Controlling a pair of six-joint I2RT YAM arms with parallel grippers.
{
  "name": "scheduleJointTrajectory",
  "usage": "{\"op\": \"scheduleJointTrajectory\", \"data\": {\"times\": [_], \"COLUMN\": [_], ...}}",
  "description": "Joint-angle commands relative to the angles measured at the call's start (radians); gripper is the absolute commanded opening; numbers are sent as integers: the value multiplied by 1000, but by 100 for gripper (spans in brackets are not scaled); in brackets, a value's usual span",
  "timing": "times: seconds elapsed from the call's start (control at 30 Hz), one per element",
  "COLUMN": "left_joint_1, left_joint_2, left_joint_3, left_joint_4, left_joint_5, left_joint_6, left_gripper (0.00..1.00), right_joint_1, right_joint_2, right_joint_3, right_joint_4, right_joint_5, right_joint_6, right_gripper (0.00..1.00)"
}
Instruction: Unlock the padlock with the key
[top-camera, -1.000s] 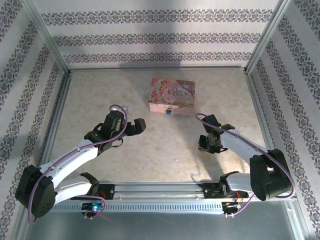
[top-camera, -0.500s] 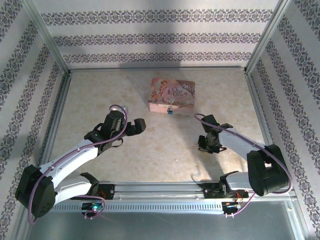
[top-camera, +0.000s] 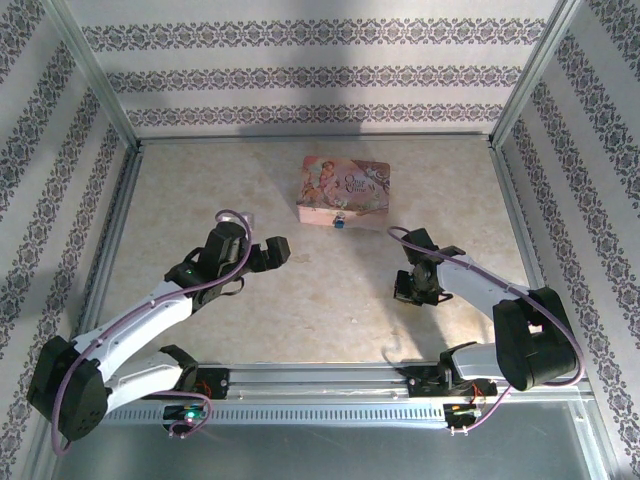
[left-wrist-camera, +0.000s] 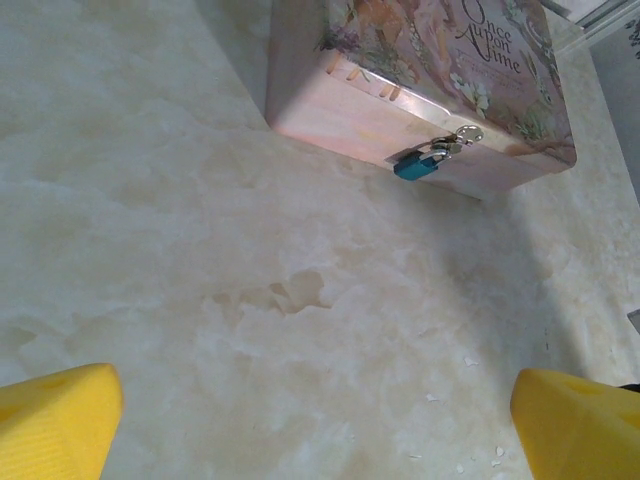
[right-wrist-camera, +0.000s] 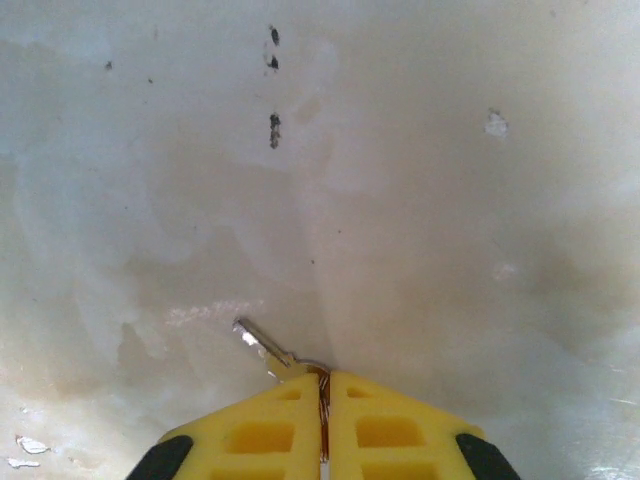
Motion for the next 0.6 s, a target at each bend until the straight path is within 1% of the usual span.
{"op": "scheduleJointTrajectory", "data": {"times": [0.0, 0.07, 0.23, 0.33, 0.43, 0.57], "left_joint_1": [-1, -1, 1, 5, 16, 33], "left_joint_2": [-30, -45, -86, -109, -131, -164], "left_joint_3": [-6, -6, -15, -20, -21, -31], "left_joint_4": [-46, -55, -62, -54, -47, -25], "left_joint_5": [-34, -44, -55, -41, -15, 21], "left_joint_6": [18, 19, -1, -28, -72, -169], "left_gripper": [99, 99, 99, 99, 99, 99], "right_joint_1": [0, 1, 6, 11, 14, 18], "right_joint_2": [-1, -13, -65, -117, -181, -282], "right_joint_3": [-3, -8, -12, -18, -29, -50], "right_joint_4": [-11, -6, 12, 38, 78, 153], "right_joint_5": [-8, -14, -22, -54, -98, -159], "right_joint_6": [1, 2, -4, -9, 5, 54], "right_gripper": [3, 0, 0, 0, 0, 0]}}
